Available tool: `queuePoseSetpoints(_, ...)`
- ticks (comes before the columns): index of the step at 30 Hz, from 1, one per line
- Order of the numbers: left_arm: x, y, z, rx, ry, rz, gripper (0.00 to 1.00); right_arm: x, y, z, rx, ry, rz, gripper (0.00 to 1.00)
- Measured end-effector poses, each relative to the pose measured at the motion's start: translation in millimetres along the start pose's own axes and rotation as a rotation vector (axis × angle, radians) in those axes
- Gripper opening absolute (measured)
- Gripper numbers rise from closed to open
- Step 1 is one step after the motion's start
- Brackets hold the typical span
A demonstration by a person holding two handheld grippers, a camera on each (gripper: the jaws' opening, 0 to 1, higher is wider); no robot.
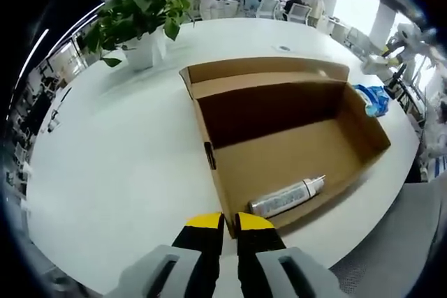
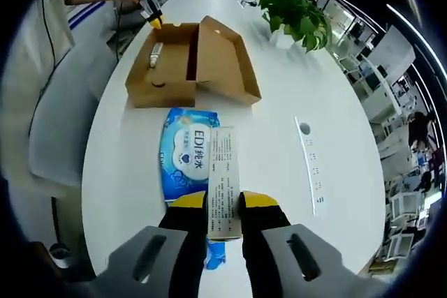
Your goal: Operate the shoe box by opening the lid, removing the specified soft item, and placing it in the target area until the item is outside and the box remains undamaged.
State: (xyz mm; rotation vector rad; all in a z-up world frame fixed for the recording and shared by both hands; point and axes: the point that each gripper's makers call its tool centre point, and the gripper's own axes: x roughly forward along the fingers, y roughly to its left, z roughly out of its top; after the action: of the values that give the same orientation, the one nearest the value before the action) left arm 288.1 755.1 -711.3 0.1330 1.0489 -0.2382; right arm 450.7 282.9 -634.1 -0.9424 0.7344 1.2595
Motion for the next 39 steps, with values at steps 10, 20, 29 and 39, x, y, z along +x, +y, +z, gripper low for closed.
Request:
queuePoseSetpoints(10,1.3,0.6,0.8,0.006,0.022,0.0,0.06,24.4,-14.0,-34.0,0.035,0.028,0.025,0.15)
queuePoseSetpoints(20,2.2,0.7,0.8,0.026,0.041,0.019,0.06,44.1,-21.9,-71.7,0.069,0.07,0.046,0.15)
queuePoseSetpoints(29,3.8,2.3,1.0,0.033,0.054,0.025,0.06,54.0,-19.9,-93.4,0.098,0.08,0.063,0.15)
queuePoseSetpoints(39,4.0,2.3,0.7,0.046,0.061,0.031,0.06,57.7,-18.5,-118.3,0.06,0.156,0.07,0.15)
